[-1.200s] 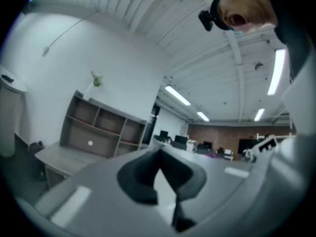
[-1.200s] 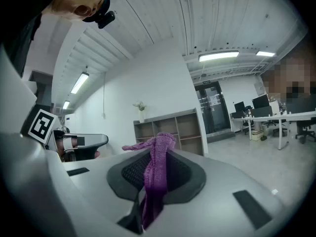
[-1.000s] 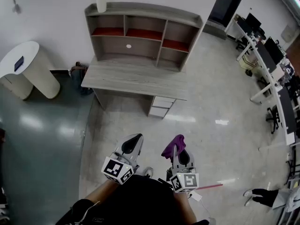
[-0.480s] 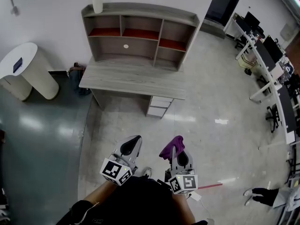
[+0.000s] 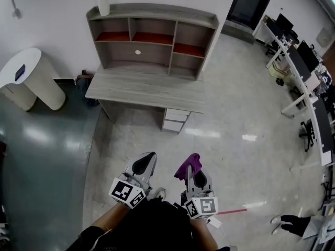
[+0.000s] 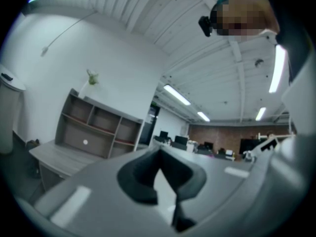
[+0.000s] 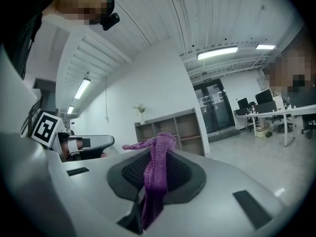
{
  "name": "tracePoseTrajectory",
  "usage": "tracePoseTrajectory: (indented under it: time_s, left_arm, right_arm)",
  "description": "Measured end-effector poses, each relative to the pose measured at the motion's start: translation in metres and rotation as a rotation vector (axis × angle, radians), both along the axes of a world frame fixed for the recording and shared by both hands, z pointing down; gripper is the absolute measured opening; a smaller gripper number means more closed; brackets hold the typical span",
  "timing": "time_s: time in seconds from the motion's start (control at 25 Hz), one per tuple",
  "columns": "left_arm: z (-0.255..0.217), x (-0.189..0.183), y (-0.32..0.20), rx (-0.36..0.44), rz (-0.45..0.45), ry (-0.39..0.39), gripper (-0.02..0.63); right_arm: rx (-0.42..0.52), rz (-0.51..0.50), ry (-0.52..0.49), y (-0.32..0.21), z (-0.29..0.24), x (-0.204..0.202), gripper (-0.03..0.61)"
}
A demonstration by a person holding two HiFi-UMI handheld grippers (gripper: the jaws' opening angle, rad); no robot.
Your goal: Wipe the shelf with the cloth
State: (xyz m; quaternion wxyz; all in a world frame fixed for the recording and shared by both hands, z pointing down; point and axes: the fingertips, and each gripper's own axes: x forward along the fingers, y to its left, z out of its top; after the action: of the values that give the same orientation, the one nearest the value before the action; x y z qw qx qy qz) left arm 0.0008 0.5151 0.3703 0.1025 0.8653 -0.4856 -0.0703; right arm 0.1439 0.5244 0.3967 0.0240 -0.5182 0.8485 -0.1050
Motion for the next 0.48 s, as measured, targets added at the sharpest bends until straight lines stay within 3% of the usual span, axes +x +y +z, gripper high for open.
tracePoseTrajectory:
  time_s: [0.48]
  left_arm:
    - [0.009, 0.005, -0.058, -0.019, -0.015, 0.005, 0.003]
  right_arm:
    - [-0.015, 0.007, -0.003, -0.061, 0.01, 0.013, 0.054]
